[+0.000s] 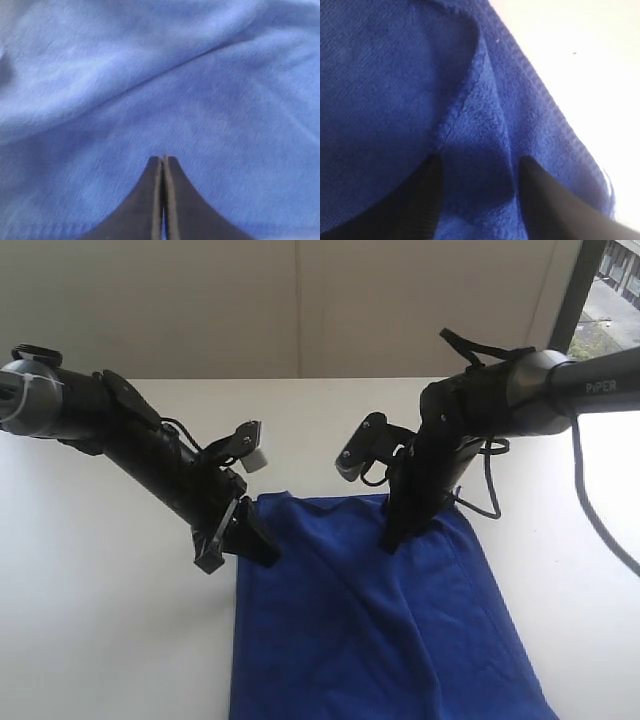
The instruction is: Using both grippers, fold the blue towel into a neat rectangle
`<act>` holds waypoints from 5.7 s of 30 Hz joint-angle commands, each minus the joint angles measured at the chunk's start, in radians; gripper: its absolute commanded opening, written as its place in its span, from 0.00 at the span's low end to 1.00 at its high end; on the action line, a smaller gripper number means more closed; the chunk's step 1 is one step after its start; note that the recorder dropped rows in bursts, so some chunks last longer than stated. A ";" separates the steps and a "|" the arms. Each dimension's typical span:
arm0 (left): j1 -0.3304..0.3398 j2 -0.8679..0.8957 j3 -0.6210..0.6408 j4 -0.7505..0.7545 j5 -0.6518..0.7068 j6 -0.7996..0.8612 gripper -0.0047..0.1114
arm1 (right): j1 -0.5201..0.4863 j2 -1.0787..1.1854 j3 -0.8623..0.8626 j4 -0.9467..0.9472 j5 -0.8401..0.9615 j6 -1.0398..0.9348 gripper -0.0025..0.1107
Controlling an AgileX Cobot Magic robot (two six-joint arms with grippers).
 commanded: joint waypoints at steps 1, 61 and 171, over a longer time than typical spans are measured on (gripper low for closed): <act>-0.026 -0.006 0.000 -0.114 0.052 0.020 0.04 | -0.008 -0.047 0.006 -0.015 0.007 0.008 0.42; -0.084 0.047 0.003 0.069 -0.031 -0.088 0.04 | -0.010 0.015 0.006 0.009 -0.115 -0.031 0.30; -0.080 -0.037 0.000 0.303 -0.610 -0.135 0.62 | 0.114 -0.342 0.006 -0.333 0.295 0.292 0.02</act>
